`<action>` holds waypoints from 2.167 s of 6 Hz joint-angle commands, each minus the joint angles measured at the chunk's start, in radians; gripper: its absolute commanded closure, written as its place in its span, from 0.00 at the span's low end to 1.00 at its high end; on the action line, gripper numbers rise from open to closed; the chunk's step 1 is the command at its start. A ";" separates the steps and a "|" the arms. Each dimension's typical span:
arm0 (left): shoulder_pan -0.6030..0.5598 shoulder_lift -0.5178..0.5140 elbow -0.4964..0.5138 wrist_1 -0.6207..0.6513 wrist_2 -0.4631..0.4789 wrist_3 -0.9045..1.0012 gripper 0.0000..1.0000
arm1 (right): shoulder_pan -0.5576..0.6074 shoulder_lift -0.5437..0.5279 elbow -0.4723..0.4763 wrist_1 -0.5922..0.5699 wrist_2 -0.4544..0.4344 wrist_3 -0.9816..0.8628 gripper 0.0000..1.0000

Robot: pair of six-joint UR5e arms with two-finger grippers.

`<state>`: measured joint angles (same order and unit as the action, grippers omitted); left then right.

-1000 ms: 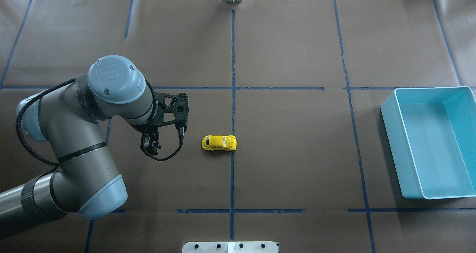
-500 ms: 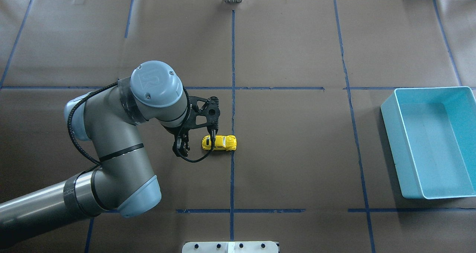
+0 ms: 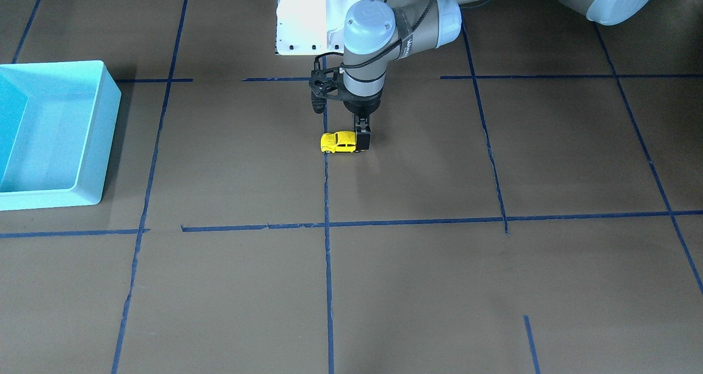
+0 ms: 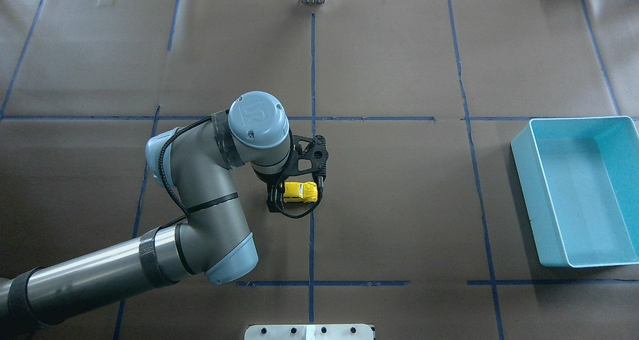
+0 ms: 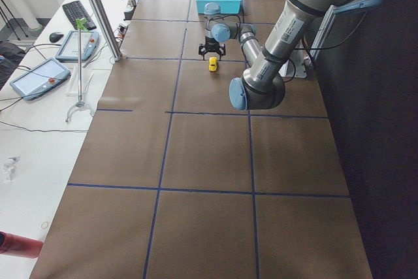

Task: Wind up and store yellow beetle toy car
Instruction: 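Lower the left gripper and press down onto the yellow car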

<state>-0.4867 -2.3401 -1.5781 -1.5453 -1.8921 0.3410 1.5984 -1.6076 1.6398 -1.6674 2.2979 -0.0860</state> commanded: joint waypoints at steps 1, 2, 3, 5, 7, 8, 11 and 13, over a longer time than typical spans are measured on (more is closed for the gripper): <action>0.010 -0.024 0.059 -0.038 0.001 0.000 0.00 | 0.000 0.000 -0.005 0.000 0.000 0.002 0.00; 0.019 -0.025 0.062 -0.038 -0.001 0.000 0.00 | 0.000 0.000 -0.008 0.000 0.000 0.002 0.00; 0.028 -0.024 0.069 -0.053 -0.001 0.000 0.00 | 0.000 0.000 -0.008 0.000 0.000 0.002 0.00; 0.028 -0.037 0.128 -0.100 0.001 -0.002 0.00 | 0.000 0.000 -0.009 0.000 0.000 0.000 0.00; 0.026 -0.048 0.145 -0.118 -0.001 -0.001 0.01 | 0.000 0.000 -0.018 0.000 0.000 0.000 0.00; 0.026 -0.053 0.145 -0.118 -0.001 0.001 0.09 | 0.000 0.000 -0.018 0.000 0.000 0.000 0.00; 0.028 -0.054 0.135 -0.115 -0.008 0.000 0.34 | 0.000 0.000 -0.018 0.000 0.000 0.000 0.00; 0.026 -0.051 0.133 -0.108 -0.050 0.000 0.67 | 0.000 0.000 -0.018 0.000 0.000 0.000 0.00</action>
<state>-0.4591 -2.3935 -1.4438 -1.6572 -1.9160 0.3406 1.5984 -1.6076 1.6214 -1.6674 2.2979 -0.0859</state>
